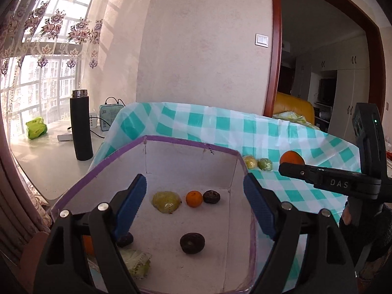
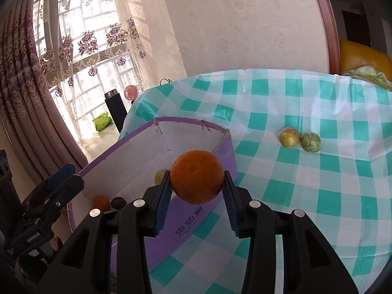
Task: Organize fruits
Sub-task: 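Open both grippers to drop the fruits into the box, then move both grippers back to the last two bagged fruits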
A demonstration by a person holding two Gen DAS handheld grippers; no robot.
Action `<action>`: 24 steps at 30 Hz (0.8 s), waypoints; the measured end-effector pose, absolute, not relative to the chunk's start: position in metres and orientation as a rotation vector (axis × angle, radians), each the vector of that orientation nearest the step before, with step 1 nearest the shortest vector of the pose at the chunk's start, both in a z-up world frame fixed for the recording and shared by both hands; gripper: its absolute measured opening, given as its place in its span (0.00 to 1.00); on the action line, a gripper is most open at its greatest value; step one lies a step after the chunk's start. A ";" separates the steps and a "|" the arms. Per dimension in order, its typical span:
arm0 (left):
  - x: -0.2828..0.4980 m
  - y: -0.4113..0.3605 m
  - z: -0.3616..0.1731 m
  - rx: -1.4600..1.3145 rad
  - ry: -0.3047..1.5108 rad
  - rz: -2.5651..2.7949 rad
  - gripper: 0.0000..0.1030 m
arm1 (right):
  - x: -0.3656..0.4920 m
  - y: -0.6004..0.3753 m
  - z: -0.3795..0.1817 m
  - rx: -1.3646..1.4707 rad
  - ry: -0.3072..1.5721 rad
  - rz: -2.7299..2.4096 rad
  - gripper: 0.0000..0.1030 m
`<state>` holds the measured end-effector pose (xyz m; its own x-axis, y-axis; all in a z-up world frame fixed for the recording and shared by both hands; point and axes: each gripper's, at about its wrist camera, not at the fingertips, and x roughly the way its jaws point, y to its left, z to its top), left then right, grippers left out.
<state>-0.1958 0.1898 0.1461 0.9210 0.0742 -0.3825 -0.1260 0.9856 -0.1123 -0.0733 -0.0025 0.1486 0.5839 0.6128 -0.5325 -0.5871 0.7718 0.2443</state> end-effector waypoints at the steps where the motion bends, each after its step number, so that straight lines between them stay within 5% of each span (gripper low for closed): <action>1: -0.192 0.202 0.144 -0.140 0.436 0.143 0.79 | -0.073 0.021 0.147 -0.009 0.672 0.737 0.40; 8: -0.186 0.261 0.125 -0.190 0.622 0.325 0.95 | -0.084 0.137 0.107 -0.437 0.899 0.803 0.40; 11: -0.185 0.263 0.122 -0.144 0.653 0.347 0.98 | -0.090 0.152 0.101 -0.564 0.915 0.783 0.49; 14: -0.182 0.264 0.118 -0.146 0.665 0.358 0.98 | -0.091 0.146 0.104 -0.545 0.919 0.841 0.81; 24: -0.170 0.248 0.118 -0.098 0.699 0.461 0.98 | -0.081 0.085 0.135 -0.274 0.753 0.839 0.84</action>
<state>-0.1698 0.2481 0.1183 0.6694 0.3763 -0.6406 -0.4407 0.8953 0.0653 -0.0814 0.0849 0.1354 0.4329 0.5709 -0.6976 -0.7549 0.6526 0.0656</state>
